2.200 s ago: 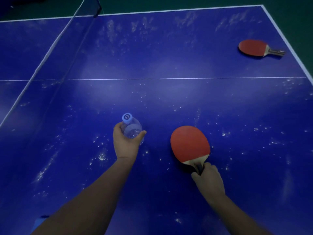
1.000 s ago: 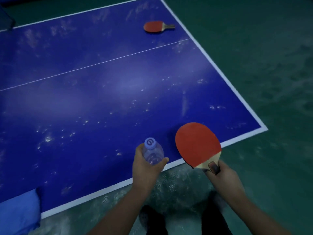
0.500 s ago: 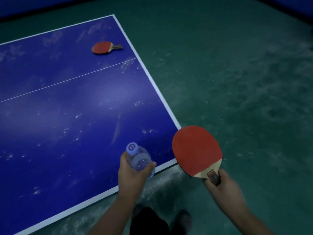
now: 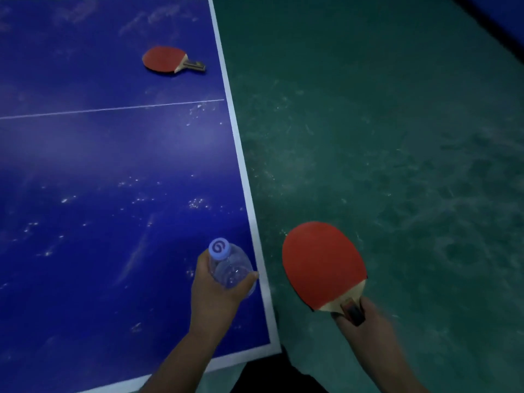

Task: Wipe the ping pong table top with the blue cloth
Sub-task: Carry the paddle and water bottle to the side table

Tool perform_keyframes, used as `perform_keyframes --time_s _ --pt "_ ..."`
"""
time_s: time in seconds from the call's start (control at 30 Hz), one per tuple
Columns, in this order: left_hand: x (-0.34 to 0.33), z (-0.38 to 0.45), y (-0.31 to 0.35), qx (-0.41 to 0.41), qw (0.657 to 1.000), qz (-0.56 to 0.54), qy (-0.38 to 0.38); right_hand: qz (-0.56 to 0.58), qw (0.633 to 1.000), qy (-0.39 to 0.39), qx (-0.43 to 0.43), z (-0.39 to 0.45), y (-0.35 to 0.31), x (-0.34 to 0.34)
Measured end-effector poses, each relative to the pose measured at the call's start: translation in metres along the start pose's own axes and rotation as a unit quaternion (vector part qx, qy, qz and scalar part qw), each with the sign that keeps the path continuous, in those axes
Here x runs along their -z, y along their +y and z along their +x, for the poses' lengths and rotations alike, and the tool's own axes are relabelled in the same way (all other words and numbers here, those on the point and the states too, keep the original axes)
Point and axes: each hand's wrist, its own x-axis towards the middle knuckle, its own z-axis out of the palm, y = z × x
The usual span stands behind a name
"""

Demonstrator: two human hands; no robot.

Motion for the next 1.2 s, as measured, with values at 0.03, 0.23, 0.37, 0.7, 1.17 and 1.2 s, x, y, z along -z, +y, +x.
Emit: perform_keyframes --time_s 0.03,0.23,0.37,0.7,1.17,1.2 --pt "-0.011 0.010 0.002 -0.001 1.000 0.000 0.003 -0.010 1.000 0.003 0.009 0.015 -0.003 0.007" --pt "-0.059 0.067 0.020 0.013 0.999 0.001 0.053 -0.046 0.997 -0.016 0.052 0.103 -0.035 0.043" --pt "-0.091 0.103 0.026 0.011 0.996 0.017 0.091 -0.067 0.992 -0.061 0.090 0.179 -0.059 0.056" --pt "-0.175 0.169 0.078 0.004 0.955 0.021 0.296 -0.064 0.963 -0.142 0.221 0.366 -0.144 0.101" --pt "-0.183 0.336 0.134 0.010 0.913 0.007 0.408 -0.109 0.915 -0.205 0.329 0.511 -0.358 0.063" --pt "-0.176 0.355 0.135 0.008 0.911 0.002 0.413 -0.119 0.912 -0.203 0.337 0.520 -0.376 0.054"
